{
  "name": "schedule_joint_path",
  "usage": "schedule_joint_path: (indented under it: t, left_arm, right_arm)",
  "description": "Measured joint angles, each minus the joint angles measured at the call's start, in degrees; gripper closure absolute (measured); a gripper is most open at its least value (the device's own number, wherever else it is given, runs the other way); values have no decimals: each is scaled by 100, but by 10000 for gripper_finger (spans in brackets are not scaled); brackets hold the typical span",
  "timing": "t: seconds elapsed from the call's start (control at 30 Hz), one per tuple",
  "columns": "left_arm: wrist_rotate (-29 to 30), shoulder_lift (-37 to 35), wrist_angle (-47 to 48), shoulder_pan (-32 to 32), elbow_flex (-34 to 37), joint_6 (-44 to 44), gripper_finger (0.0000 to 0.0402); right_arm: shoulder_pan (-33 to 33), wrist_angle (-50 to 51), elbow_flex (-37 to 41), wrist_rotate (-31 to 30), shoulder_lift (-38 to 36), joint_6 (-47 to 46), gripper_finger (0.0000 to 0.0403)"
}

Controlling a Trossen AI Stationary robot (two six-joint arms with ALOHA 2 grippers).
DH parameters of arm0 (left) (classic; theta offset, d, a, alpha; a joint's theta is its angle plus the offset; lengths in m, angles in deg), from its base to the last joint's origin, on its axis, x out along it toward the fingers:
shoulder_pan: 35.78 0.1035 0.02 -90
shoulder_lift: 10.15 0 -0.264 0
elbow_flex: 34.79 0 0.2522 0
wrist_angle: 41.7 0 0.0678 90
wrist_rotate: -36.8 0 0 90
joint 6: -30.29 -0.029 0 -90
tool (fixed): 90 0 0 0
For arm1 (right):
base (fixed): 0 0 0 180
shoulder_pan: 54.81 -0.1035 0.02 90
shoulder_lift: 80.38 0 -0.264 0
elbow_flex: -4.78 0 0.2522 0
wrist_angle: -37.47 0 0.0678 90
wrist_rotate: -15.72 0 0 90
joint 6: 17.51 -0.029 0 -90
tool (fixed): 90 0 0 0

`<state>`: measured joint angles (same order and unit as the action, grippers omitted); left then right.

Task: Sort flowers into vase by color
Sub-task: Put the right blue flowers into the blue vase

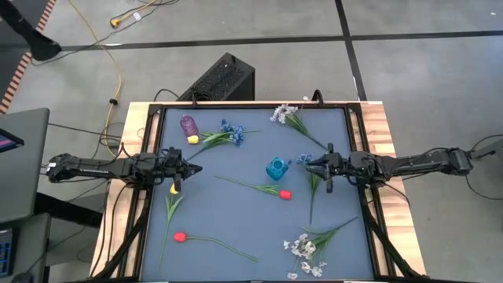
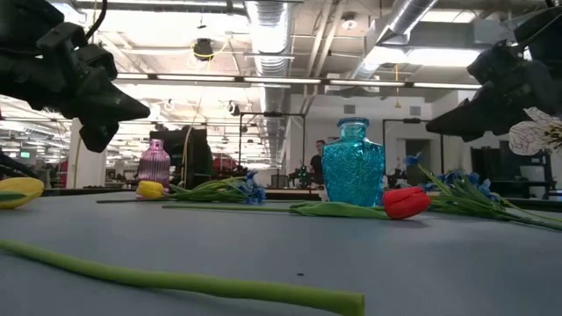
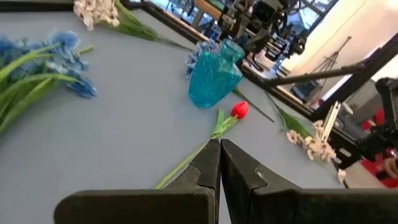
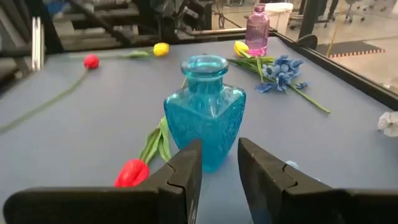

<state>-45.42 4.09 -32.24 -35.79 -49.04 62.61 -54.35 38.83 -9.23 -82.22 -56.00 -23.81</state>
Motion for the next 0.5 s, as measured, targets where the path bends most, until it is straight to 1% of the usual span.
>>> schedule_joint_path:
  t: [0.1,0.17,0.23,0.37,0.5]
  left_arm:
    - [15,0,-52,0,-77,-446,401]
    - [45,5,-76,-1,-223,-897,401]
    - [242,-3,-104,-2,-372,-1262,401]
    - [645,171,-80,1,-644,-1739,401]
    - [660,564,-47,11,-999,-2140,401]
  right_arm:
    - [85,-305,-1,-326,-2,-938,271]
    - [179,-413,-37,-498,-5,-1300,271]
    - [242,-368,-183,-516,6,-1340,271]
    - [246,-498,-584,-579,55,-981,271]
    - [321,-439,-893,-580,212,-929,271]
